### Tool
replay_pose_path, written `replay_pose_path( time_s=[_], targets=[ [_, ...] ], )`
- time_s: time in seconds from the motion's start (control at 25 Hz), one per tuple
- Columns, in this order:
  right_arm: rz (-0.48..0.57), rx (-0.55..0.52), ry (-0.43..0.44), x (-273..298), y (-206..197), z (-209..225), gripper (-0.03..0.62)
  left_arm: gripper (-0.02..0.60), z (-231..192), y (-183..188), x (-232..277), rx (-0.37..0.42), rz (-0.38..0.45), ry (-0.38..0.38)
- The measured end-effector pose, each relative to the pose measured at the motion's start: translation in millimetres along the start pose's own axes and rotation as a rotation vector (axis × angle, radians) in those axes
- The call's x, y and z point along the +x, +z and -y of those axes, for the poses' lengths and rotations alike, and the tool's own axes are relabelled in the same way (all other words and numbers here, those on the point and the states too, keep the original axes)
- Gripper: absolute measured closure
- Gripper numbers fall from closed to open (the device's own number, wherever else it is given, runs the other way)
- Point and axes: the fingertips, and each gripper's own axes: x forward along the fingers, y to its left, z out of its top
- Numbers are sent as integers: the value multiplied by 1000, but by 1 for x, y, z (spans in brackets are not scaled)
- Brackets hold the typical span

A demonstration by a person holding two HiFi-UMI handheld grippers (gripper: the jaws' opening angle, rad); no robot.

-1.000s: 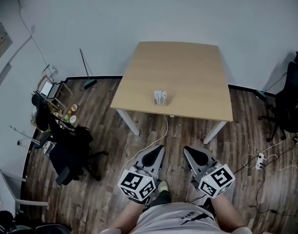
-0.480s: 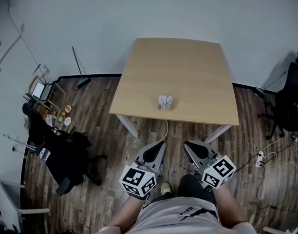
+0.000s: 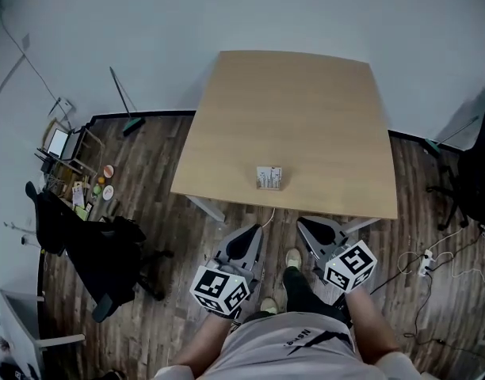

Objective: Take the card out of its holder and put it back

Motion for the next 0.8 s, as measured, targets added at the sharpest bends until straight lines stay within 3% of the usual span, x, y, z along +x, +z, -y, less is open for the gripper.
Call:
replay_pose_path(
  time_s=[0.24,0.44,0.6,0.8],
  targets=[
    [-98,-10,89,50,-28,64,580,569,-36,2,60,1,-7,38],
    [-197,-9,164,80,-61,101,578,569,-62,-12,83,14,-53,119],
    [-268,2,175,93,-91,127,561,569,-72,-26,93,6,-87,160],
    [-332,12,152,116,-126,148,528,569,-95,-43,101,-15,-104,145]
  ],
)
